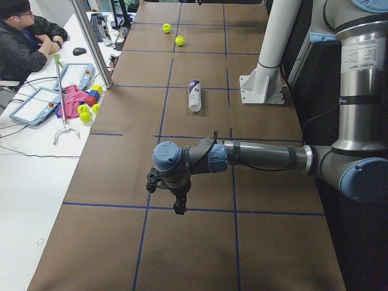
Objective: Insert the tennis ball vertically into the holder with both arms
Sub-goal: 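Move the left gripper toward the white Wilson can lying on the table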
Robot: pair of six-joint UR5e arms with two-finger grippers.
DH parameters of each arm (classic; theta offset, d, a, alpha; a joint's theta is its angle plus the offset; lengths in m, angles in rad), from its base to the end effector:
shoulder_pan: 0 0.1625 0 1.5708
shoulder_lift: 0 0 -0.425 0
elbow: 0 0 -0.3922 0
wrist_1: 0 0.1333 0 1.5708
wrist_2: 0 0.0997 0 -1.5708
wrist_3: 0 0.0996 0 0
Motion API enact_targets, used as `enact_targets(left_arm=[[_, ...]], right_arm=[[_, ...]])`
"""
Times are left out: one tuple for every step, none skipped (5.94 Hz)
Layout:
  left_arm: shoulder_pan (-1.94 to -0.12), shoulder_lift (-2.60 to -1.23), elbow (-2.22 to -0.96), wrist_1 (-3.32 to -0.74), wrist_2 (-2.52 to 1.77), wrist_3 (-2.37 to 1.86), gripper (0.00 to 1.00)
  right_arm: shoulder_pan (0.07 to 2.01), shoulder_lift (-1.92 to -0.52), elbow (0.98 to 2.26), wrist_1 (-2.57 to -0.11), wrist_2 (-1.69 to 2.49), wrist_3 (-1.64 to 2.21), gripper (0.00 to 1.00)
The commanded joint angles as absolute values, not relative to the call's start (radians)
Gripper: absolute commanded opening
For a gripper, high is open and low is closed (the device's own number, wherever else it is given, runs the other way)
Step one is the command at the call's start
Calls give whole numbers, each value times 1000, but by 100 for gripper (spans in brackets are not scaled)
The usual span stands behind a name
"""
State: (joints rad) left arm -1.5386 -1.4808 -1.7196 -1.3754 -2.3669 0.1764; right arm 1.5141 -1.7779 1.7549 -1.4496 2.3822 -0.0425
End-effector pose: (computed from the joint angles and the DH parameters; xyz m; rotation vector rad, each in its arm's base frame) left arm -0.0478 -0.4444 0.6453 -0.0718 0.8027 0.1428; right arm 0.0377 -0.4134 0.6459 0.0870 -0.8120 -0.1335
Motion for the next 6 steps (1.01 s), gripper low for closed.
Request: enact_targets(left_arm=[[-1533,-1482,-1733,-1368,-2365,176,100],[-1531,-1480,-1741,-1367,-2362,176,100],[-1528,-1486,-1741,-1370,-2356,175,100],[-1519,-1496,-1744,-1379,-2358,167,100],[-1516,-1553,-1724,-1419,-2361,169,100],[-1511,-1565,-1724,-1454,-2364,170,100]], right_arm=[[1514,-1778,1755,-1450,2382,-43,100],[1514,-1778,1756,-1442,2379,-43,100],[1514,-1778,1756,-1434,2379,-40,100],[1514,-1778,1756,-1434,2379,-40,100],[1514,-1778,1755,-1434,2378,-40,100],[1514,-1776,1755,-1436,2378,-40,100]])
